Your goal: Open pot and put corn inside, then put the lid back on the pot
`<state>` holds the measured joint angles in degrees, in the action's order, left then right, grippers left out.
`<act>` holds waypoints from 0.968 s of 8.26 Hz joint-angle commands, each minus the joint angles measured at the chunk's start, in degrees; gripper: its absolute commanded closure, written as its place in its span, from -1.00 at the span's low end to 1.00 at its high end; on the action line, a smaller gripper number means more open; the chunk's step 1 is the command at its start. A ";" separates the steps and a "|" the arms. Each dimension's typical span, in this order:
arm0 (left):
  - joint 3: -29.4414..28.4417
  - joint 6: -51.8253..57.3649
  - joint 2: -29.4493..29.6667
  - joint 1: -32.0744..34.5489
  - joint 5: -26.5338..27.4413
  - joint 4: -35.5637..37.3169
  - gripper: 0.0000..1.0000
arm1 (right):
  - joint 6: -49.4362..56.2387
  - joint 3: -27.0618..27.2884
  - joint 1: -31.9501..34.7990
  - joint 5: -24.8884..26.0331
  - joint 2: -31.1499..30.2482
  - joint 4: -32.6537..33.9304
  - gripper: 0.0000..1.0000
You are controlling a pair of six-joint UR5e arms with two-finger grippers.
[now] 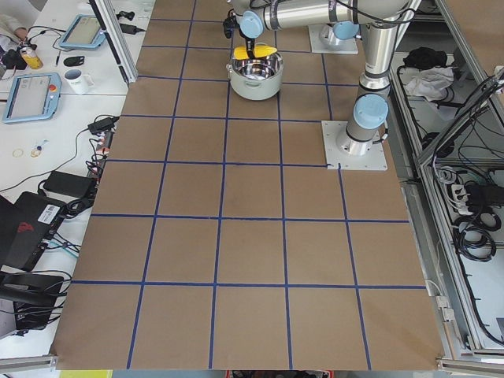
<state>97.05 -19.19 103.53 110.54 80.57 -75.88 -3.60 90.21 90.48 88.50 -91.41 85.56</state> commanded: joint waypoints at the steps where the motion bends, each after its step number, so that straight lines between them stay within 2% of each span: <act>1: 1.65 -0.14 0.01 1.08 0.20 0.03 0.85 | 0.09 0.05 0.04 0.00 0.00 -0.04 -0.05; 2: 1.65 -0.23 0.01 1.61 0.46 0.03 0.54 | 0.00 0.05 0.13 0.00 0.00 -0.04 -0.05; 3: 1.65 -0.41 0.10 1.87 0.38 -0.06 -0.29 | 0.00 0.05 0.13 0.00 0.00 -0.04 -0.05; 4: 1.56 -1.89 0.10 2.05 0.38 -0.06 -0.80 | 0.00 0.05 0.13 0.00 0.00 -0.04 -0.05; 5: 1.38 -1.99 0.10 2.05 0.38 -0.06 -1.00 | 0.00 0.05 0.13 0.00 0.00 -0.04 -0.05; 8: 0.77 -1.12 -1.21 1.61 0.20 -2.24 -1.00 | 0.09 0.05 0.13 0.00 0.00 -0.04 -0.05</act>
<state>98.26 -20.91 103.32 112.49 80.91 -76.49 -3.54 90.26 90.61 88.50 -91.41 85.52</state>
